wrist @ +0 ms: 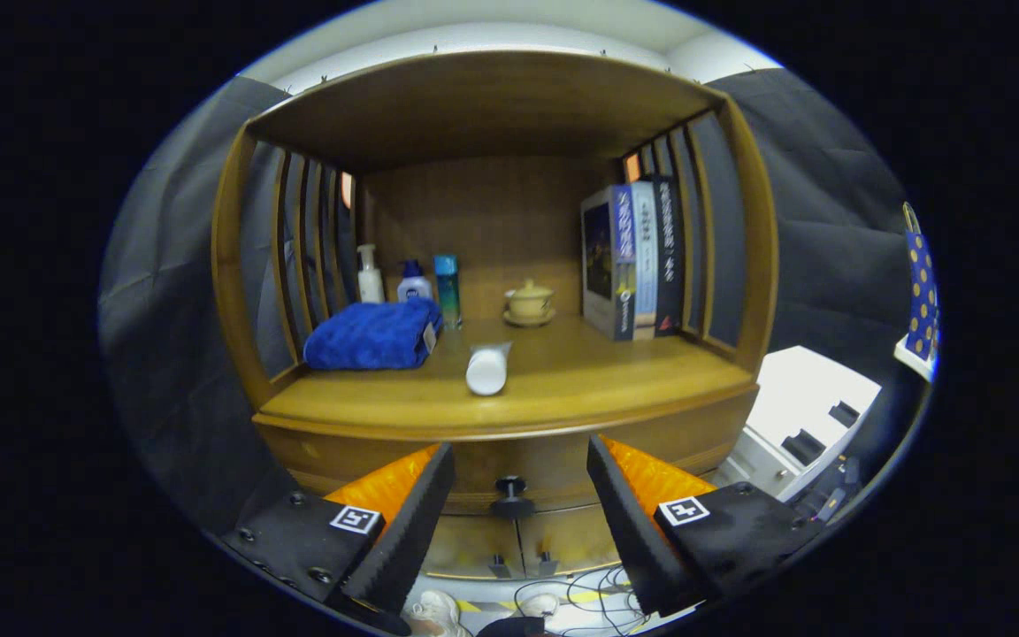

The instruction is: Pull open the drawer, take out the items inside it, and place them on the countertop above the cabinet.

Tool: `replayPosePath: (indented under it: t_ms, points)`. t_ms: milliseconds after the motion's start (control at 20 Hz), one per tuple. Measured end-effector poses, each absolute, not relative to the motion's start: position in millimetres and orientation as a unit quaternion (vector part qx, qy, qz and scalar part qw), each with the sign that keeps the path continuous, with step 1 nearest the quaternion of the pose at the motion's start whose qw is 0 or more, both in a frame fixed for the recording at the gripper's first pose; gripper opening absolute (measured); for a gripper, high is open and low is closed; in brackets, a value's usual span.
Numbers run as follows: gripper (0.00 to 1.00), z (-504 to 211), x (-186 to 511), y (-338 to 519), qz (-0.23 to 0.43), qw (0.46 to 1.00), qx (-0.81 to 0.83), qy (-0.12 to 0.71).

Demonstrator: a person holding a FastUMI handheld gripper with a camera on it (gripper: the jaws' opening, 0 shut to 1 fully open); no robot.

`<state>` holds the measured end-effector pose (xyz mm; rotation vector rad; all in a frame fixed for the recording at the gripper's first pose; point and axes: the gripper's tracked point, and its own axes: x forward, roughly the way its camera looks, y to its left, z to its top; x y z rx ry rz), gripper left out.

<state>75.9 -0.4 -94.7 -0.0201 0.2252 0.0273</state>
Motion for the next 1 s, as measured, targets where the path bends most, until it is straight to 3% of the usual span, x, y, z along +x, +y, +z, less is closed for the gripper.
replayPosePath:
  t_ms: [500, 1000]
  points:
    - [0.98, 43, 28, -32, 0.000, 1.000, -0.008, 0.017]
    - [0.98, 74, 9, -39, -0.001, 1.000, -0.008, 0.000]
